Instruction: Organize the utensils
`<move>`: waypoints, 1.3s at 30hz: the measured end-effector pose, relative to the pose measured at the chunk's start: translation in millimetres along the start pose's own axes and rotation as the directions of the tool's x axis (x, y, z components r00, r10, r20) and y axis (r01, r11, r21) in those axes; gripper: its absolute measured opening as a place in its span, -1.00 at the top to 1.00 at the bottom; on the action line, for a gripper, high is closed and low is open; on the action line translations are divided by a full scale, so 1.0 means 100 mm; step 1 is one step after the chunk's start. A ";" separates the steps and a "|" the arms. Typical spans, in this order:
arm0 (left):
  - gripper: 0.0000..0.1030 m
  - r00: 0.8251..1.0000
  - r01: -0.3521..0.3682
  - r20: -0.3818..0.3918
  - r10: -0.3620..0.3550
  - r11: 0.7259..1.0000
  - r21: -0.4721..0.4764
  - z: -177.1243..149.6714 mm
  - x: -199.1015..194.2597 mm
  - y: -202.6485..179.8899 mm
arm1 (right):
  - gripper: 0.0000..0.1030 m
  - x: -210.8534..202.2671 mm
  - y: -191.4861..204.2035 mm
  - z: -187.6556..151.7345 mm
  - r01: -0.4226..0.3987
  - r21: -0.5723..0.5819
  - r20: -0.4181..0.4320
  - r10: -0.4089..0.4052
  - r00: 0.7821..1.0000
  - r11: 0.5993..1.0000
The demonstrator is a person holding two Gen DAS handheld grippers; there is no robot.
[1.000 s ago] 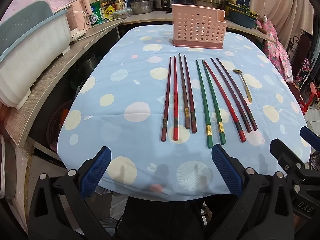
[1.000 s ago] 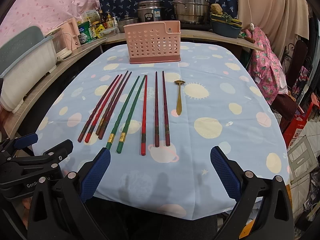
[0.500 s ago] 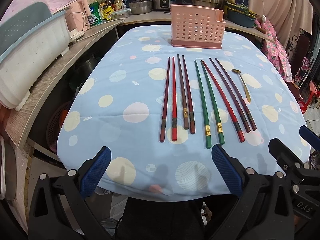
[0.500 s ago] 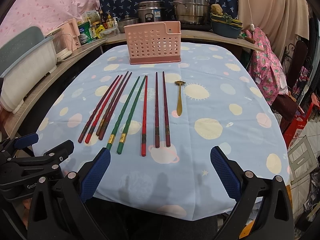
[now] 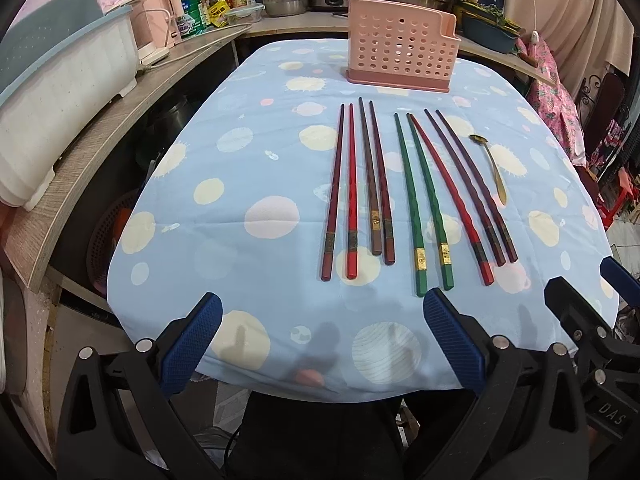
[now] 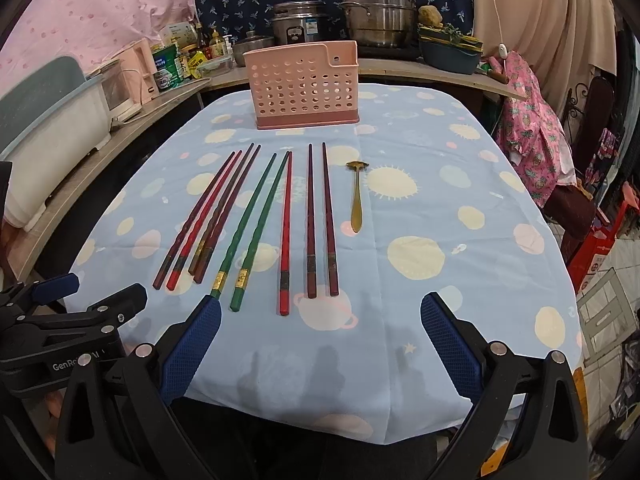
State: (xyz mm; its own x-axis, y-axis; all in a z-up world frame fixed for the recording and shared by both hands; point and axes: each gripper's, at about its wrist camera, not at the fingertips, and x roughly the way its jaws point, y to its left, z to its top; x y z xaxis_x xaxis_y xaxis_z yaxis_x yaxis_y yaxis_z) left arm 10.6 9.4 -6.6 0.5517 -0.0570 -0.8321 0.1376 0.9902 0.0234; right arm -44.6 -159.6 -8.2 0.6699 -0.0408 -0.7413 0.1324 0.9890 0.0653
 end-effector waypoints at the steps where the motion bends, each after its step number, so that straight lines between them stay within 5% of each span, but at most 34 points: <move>1: -0.87 1.000 0.003 -0.005 -0.003 1.000 -0.011 0.01 0.02 0.03 | -0.87 0.01 -0.01 0.01 0.002 0.002 -0.001 -0.002 1.000 1.000; 17: -0.78 0.998 -0.056 -0.014 0.056 0.998 -0.033 0.25 0.51 0.28 | -0.81 0.41 -0.29 0.14 -0.013 0.076 -0.045 0.016 0.999 0.997; 26: -0.30 0.996 -0.012 -0.085 0.009 1.000 -0.028 0.24 0.74 0.27 | -0.45 0.68 -0.42 0.32 -0.045 0.121 -0.076 0.054 0.996 0.992; 39: 0.22 0.996 0.004 -0.086 -0.007 1.000 -0.031 0.23 0.70 0.27 | 0.35 1.18 -0.46 0.63 -0.083 0.145 -0.094 0.097 0.991 0.986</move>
State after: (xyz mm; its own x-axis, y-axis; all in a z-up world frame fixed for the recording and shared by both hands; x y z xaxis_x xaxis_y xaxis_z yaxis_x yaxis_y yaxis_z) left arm 71.7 28.8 -51.3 0.4775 -0.0527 -0.8771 0.1147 0.9934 0.0028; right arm 73.9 -218.6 -56.7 0.6077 0.0689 -0.7912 0.1812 0.9579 0.2226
